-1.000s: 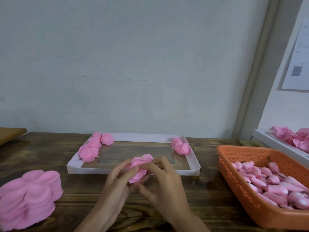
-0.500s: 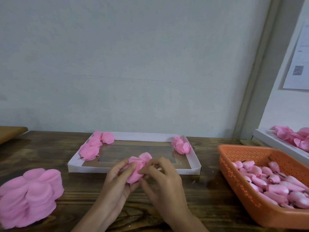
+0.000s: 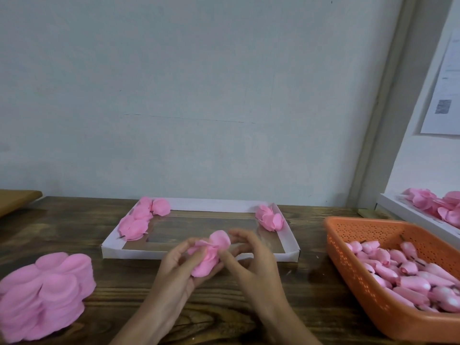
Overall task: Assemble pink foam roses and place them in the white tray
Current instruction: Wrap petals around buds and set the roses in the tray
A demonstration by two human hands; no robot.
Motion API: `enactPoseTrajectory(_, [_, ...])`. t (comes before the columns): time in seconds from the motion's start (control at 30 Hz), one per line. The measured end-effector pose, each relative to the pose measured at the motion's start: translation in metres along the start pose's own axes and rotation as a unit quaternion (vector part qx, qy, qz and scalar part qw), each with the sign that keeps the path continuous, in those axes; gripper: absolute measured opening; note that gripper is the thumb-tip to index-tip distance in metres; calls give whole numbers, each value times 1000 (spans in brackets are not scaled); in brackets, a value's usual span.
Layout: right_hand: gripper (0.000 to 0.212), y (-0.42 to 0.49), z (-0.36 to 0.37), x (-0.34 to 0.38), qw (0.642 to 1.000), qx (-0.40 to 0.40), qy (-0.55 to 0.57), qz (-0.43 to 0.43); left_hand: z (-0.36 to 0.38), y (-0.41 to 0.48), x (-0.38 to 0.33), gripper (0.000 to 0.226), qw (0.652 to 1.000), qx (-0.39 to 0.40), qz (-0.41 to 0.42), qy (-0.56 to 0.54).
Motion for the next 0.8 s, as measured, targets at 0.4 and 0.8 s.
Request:
enactPoseTrajectory(0.4, [4, 4, -4, 1, 999, 32, 36, -8, -7, 2, 4, 29, 979, 15, 81, 188])
enactPoseTrajectory(0.8, [5, -1, -6, 1, 971, 78, -102, -202, -5, -1, 2, 46, 960, -1, 119, 252])
Point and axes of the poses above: each hand's wrist, its own y-axis towards the middle knuckle, its own z-axis out of the palm, x = y × z, the point moved 1 cm from there along y, towards the middle knuckle, and after that the axes turned 6 degrees about -z, right-handed, at the moved point
